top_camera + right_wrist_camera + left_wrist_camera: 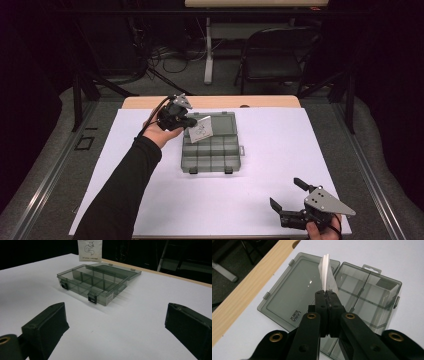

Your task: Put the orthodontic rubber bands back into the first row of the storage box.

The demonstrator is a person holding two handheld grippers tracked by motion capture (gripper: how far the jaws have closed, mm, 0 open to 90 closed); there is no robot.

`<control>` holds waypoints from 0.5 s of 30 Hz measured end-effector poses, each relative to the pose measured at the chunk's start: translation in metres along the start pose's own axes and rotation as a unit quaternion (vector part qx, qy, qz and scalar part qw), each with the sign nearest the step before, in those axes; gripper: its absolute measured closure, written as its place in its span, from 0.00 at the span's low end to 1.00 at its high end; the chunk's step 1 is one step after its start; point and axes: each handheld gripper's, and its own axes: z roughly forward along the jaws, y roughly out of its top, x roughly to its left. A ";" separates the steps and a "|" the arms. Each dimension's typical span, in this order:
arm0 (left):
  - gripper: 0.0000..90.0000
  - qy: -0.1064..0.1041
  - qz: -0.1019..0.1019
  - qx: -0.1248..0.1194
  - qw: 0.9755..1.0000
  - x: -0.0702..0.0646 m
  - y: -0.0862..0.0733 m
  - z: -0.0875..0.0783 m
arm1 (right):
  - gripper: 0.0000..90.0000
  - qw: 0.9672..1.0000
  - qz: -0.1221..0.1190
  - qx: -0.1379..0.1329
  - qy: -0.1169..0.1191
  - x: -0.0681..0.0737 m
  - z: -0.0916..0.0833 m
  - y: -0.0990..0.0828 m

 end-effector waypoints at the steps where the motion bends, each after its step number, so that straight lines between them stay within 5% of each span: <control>1: 0.99 0.000 0.002 0.005 1.000 0.000 0.000 0.003 | 0.04 1.000 0.000 0.002 0.000 0.000 0.000 0.000; 15: 0.99 -0.009 0.014 0.031 0.999 -0.005 -0.001 0.030 | 0.04 1.000 0.002 -0.001 -0.001 -0.001 0.000 0.000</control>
